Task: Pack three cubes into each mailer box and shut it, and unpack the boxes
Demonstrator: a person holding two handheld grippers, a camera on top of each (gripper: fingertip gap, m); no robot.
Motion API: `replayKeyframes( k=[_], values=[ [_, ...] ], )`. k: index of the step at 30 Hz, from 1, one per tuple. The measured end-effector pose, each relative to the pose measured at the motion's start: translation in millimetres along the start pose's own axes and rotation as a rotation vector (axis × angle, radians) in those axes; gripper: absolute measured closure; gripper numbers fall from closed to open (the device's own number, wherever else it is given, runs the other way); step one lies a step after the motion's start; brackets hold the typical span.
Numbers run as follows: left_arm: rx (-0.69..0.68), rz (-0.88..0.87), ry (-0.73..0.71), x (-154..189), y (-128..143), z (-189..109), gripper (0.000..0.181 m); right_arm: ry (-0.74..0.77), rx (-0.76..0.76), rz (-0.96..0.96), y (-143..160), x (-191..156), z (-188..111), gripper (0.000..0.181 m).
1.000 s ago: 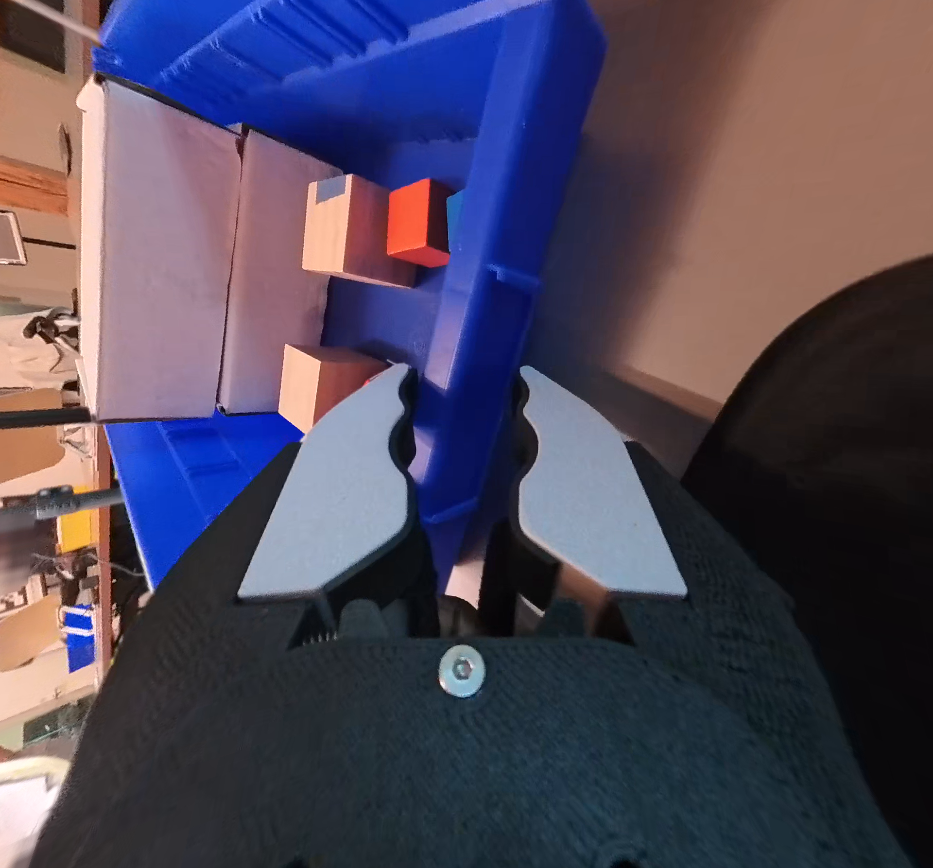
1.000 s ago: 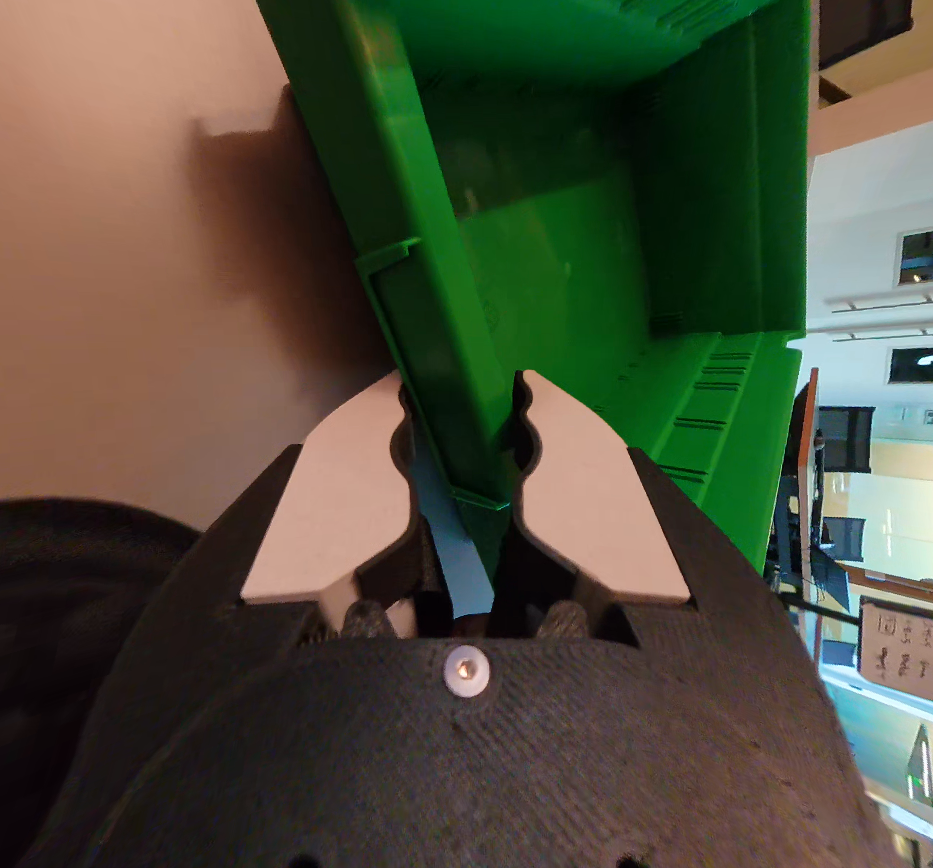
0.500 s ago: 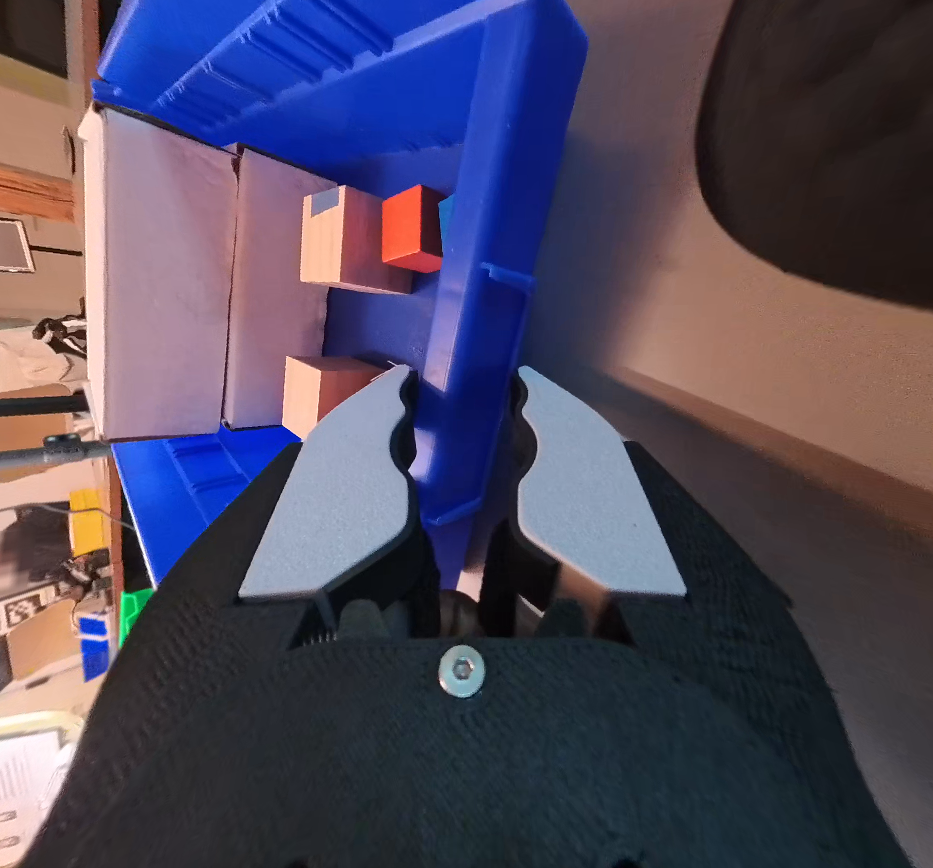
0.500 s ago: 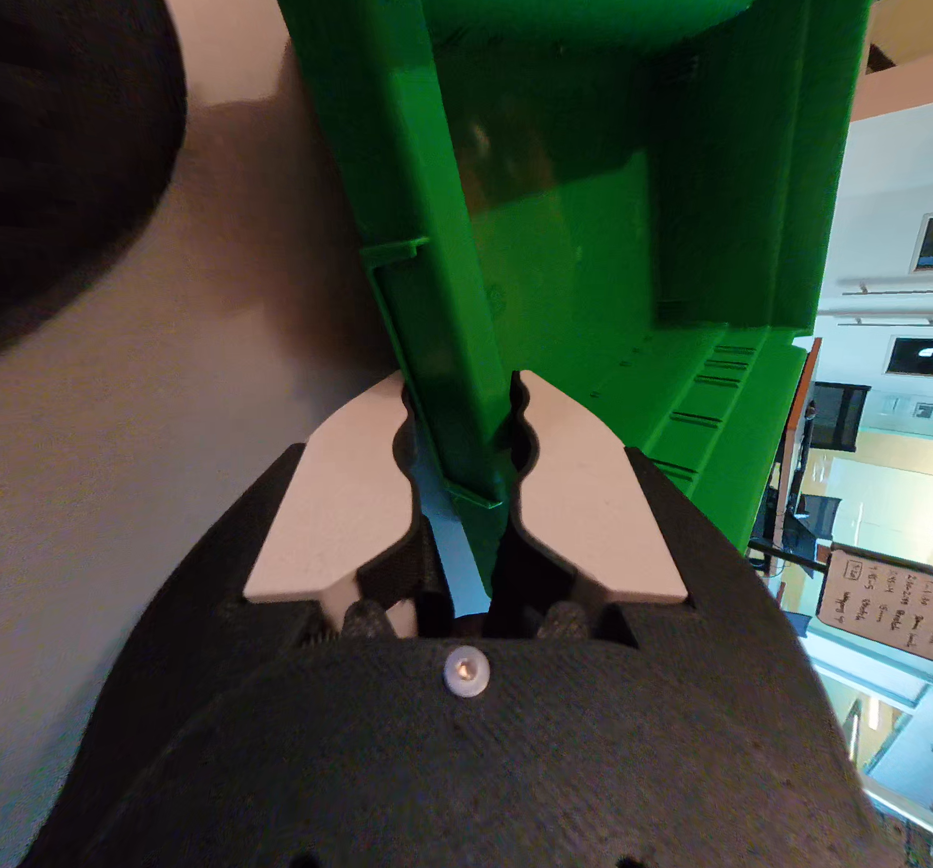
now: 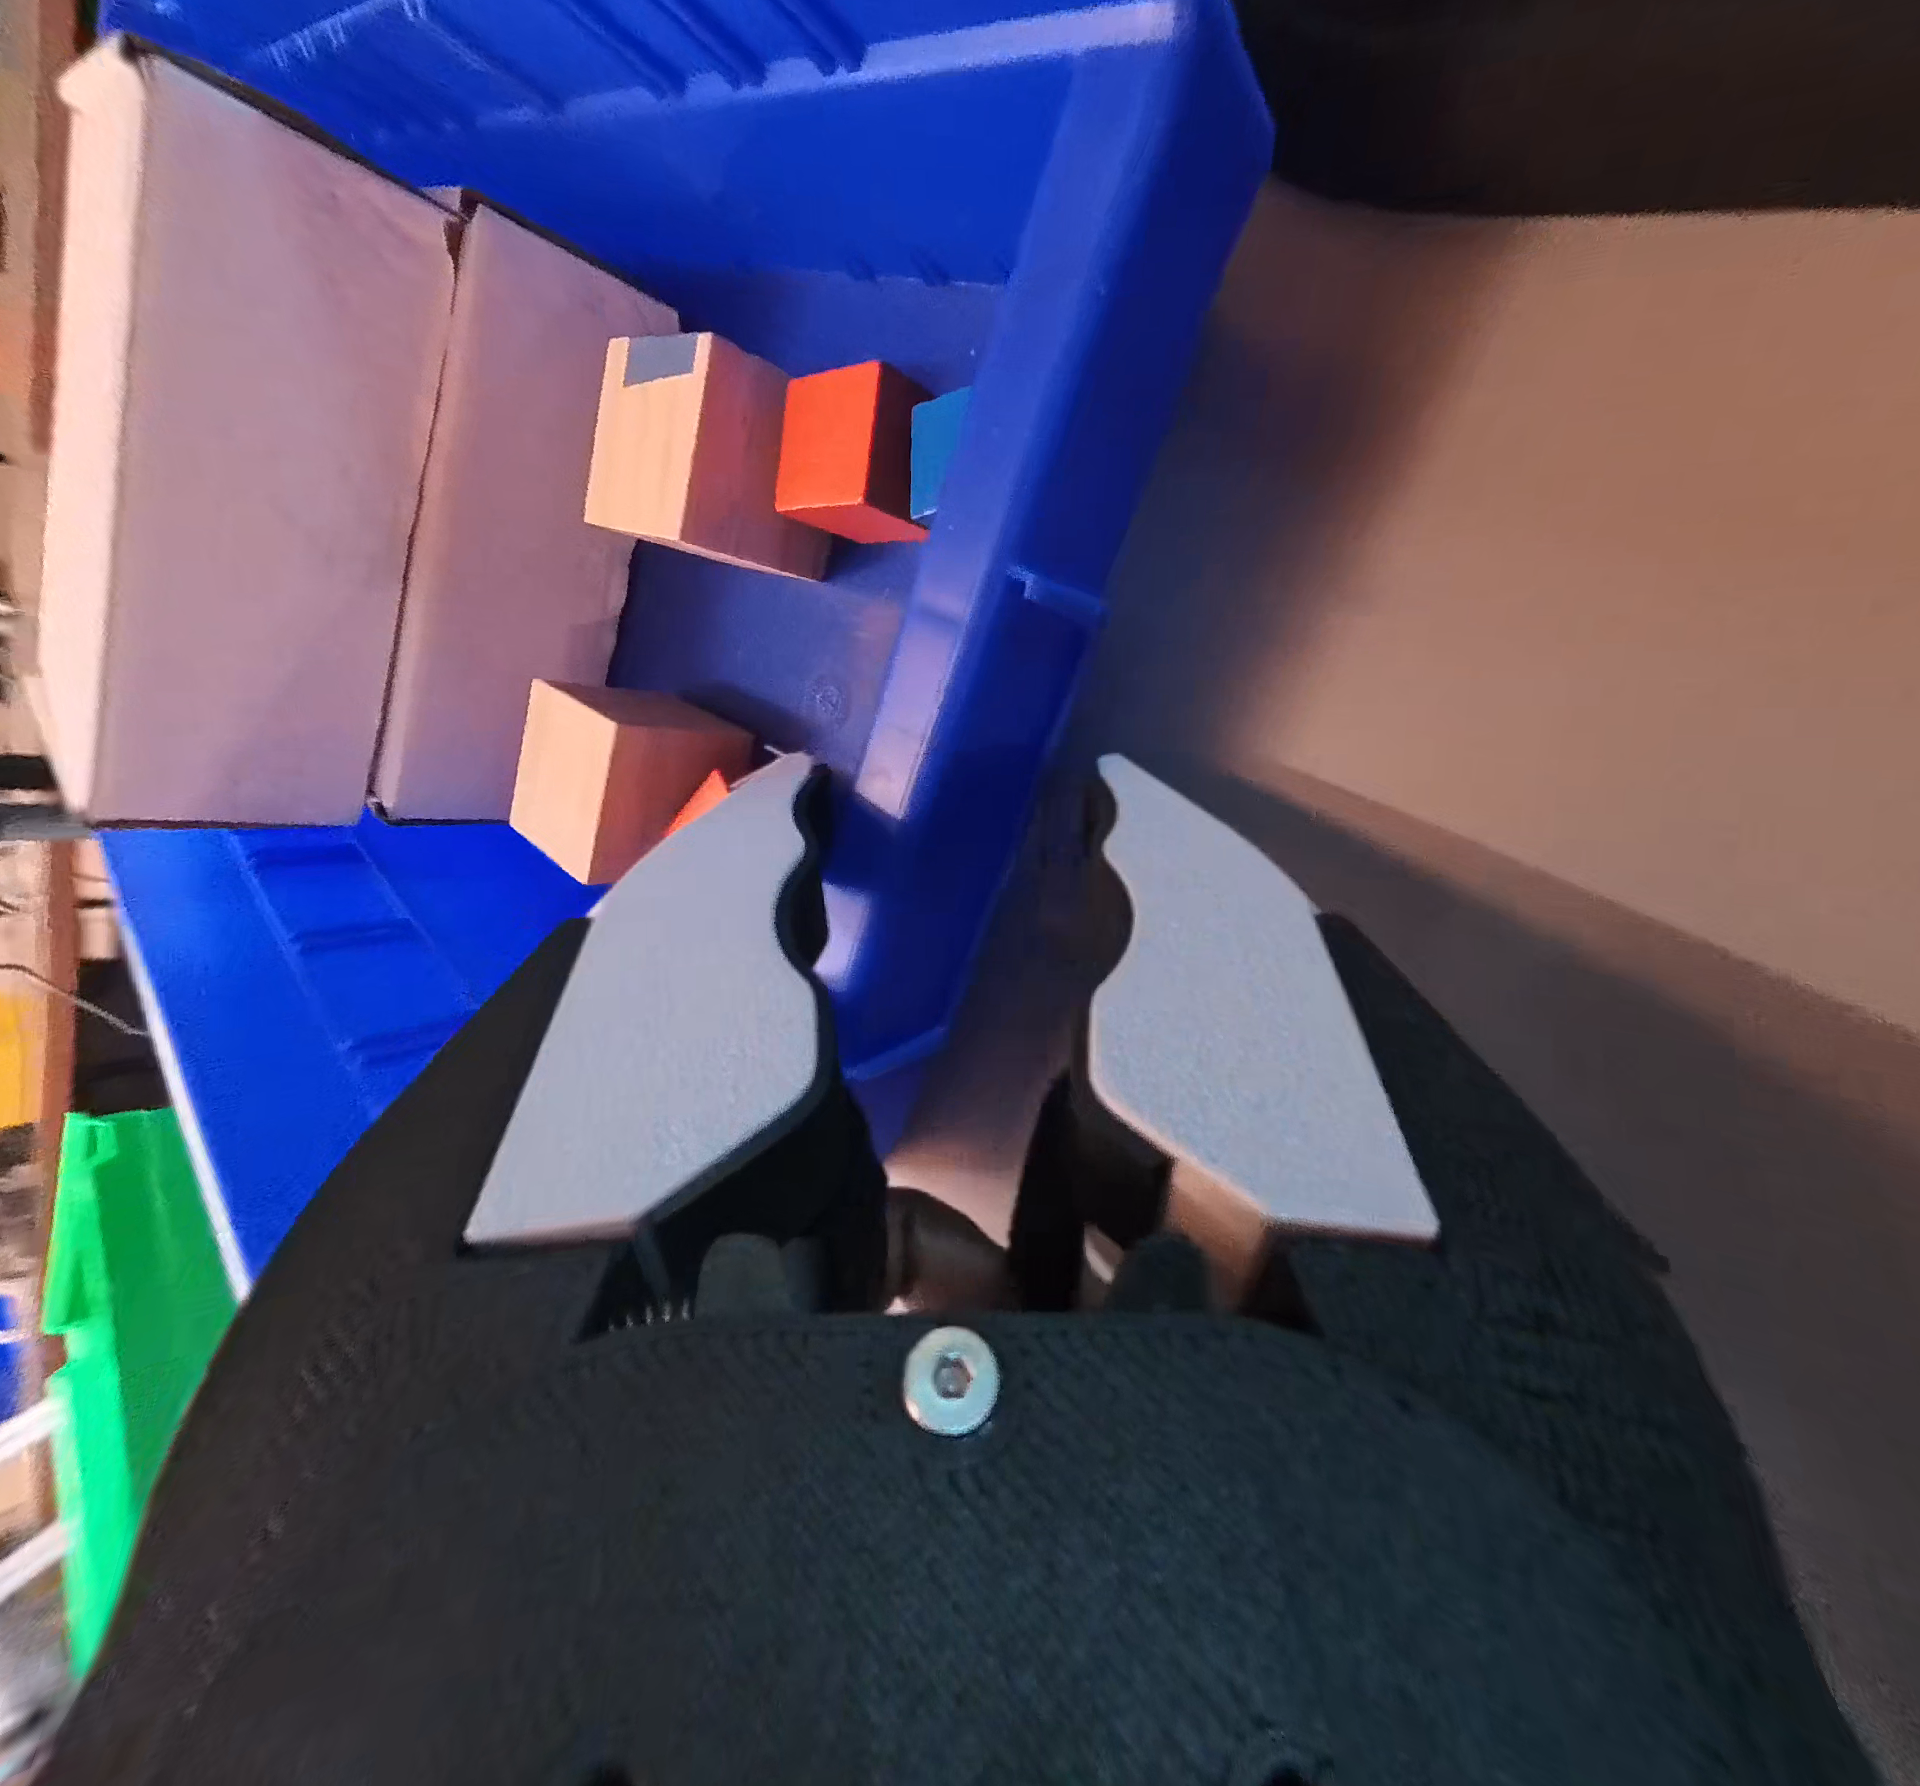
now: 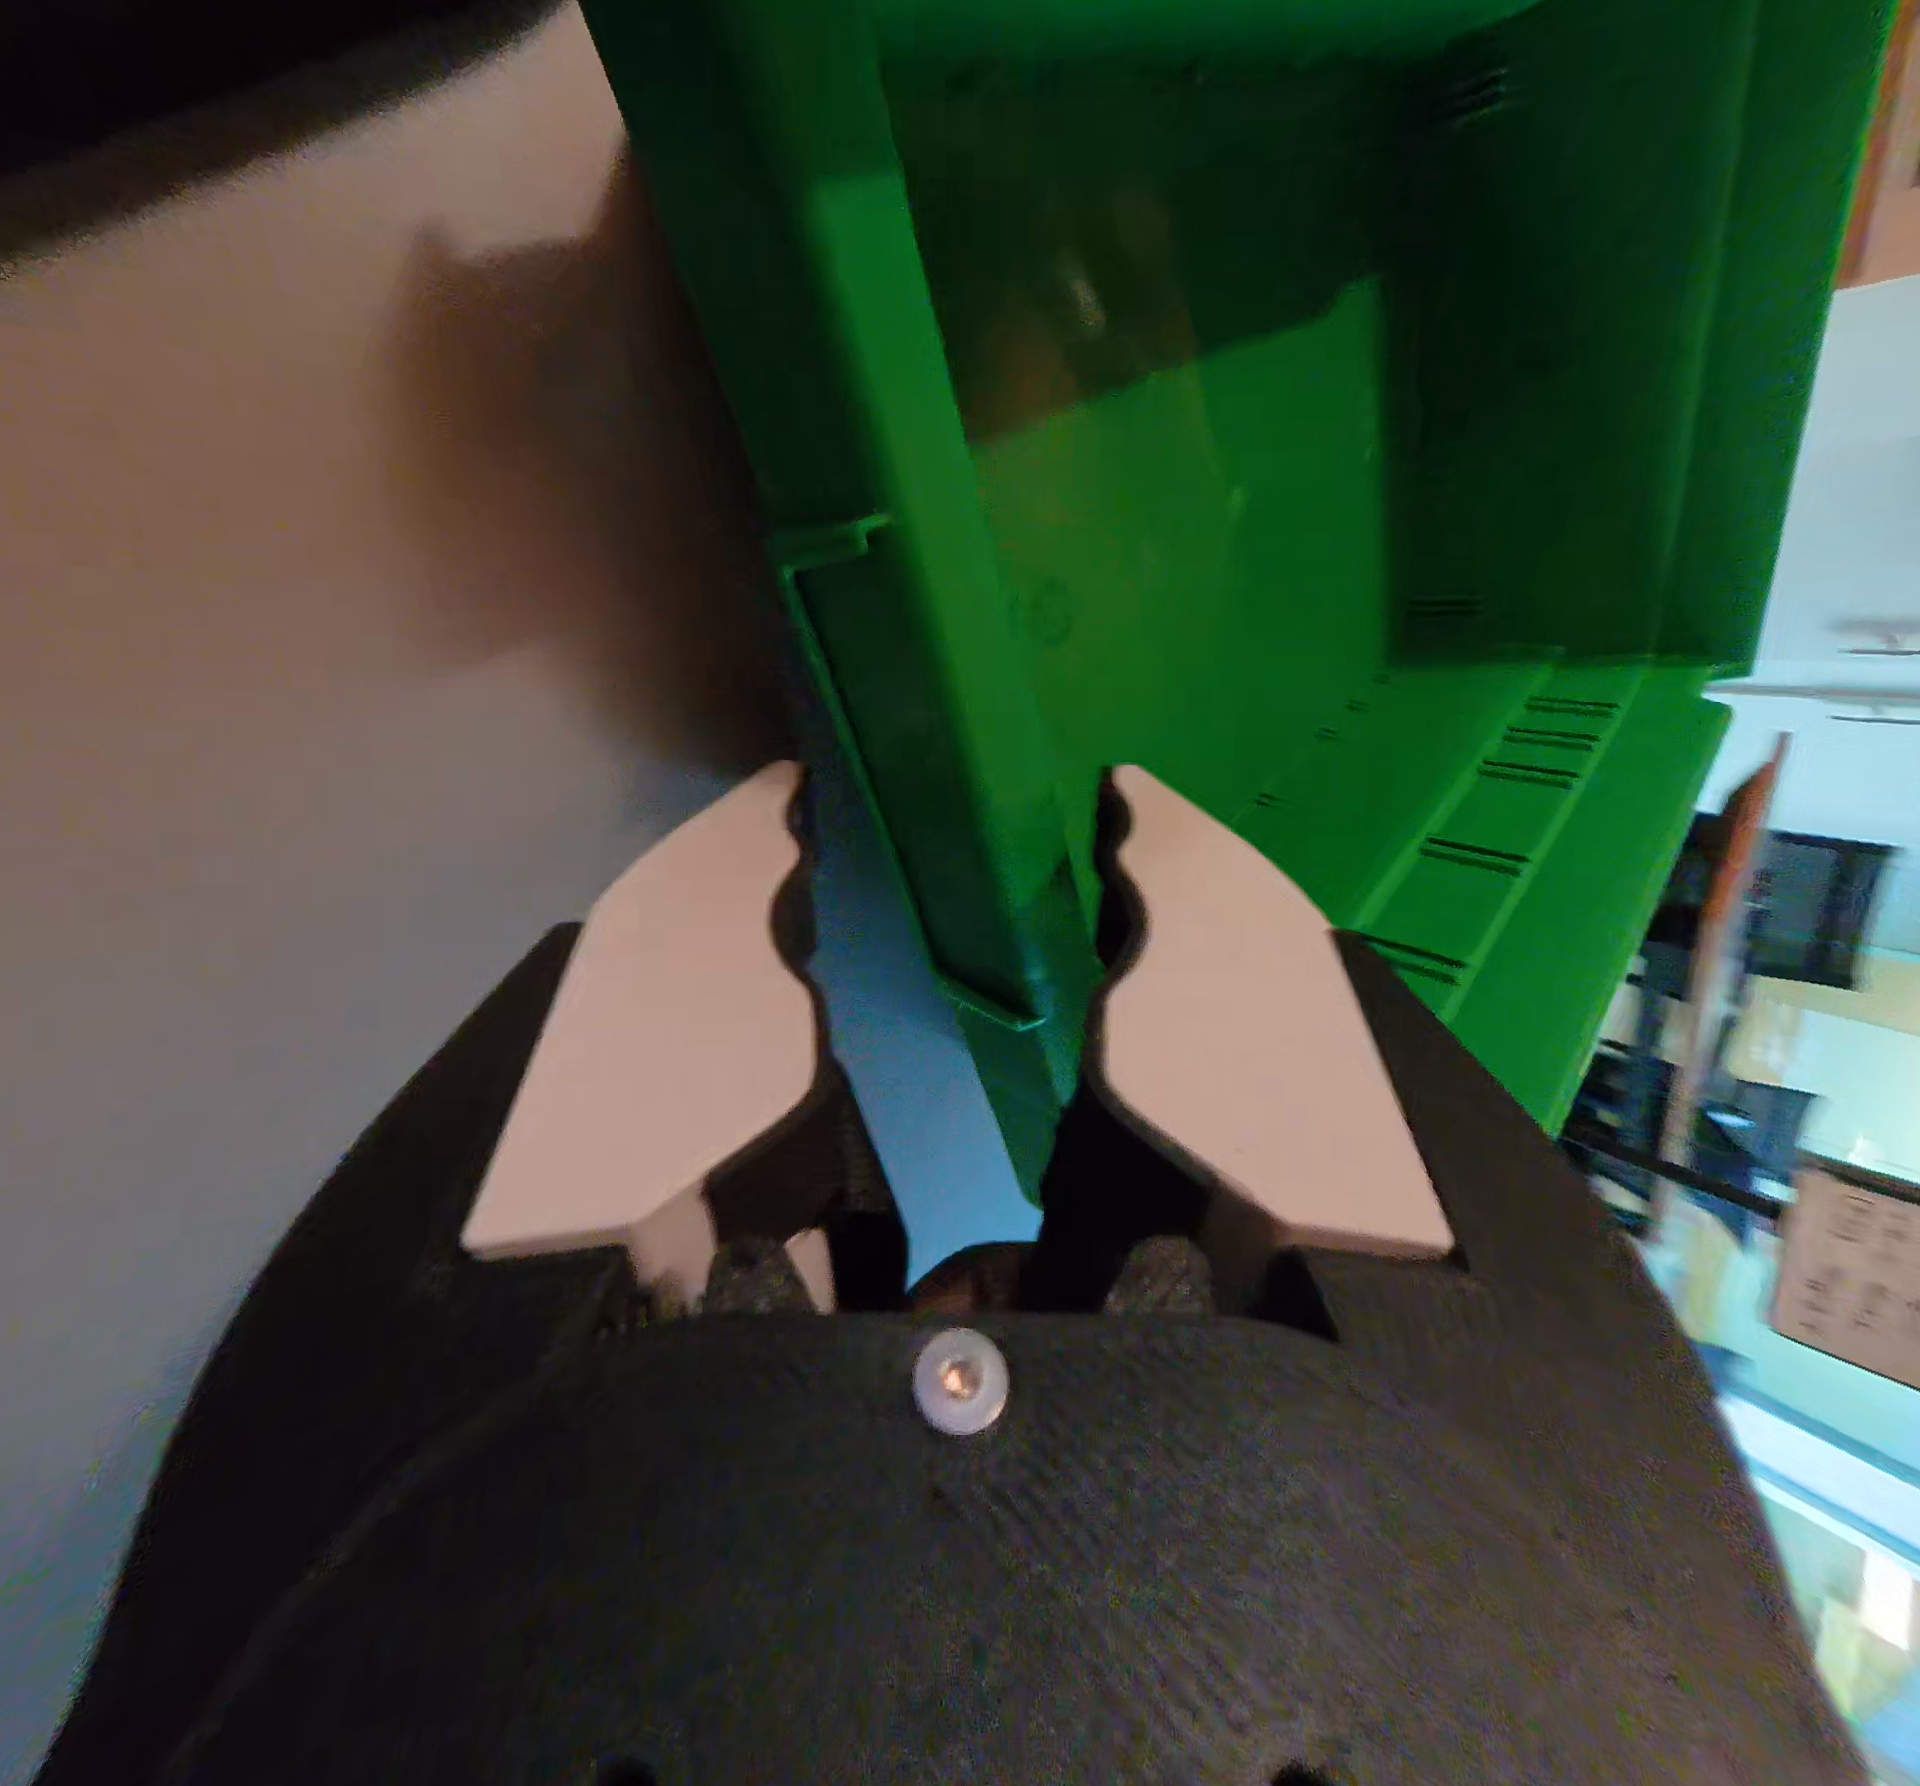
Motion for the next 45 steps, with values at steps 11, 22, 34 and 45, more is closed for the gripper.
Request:
replayKeyframes(
  k=[11, 22, 34, 45],
  values=[
    [0.534, -0.833, -0.288, -81.3, -32.7, -60.5, 0.103, -0.079, 1.092, 0.577, -143.2, 47.0, -105.9, 0.067],
    [0.309, -0.887, -0.095, -137.6, -43.5, -32.4, 0.096, 0.105, 1.455, 0.535, -236.7, 38.5, -101.2, 0.071],
    [-0.102, -0.104, 0.229, -182.6, -77.2, 38.4, 0.068, 0.044, 1.382, 0.402, -259.3, 1.4, -99.1, 0.085],
    [-0.512, -0.006, 0.494, -198.1, -53.8, 83.5, 0.061, -0.251, 1.295, 0.208, -280.5, -54.9, -71.9, 0.086]
  ],
)
Point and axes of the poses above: each gripper's, where its closed fingertips meet, z out along the fingers, y out of its underside, x = y × z across the jaws, the point moved 2 cm from there along -z, back along the fingers, and after that the axes turned 3 degrees about -y, right-handed, at the moved point
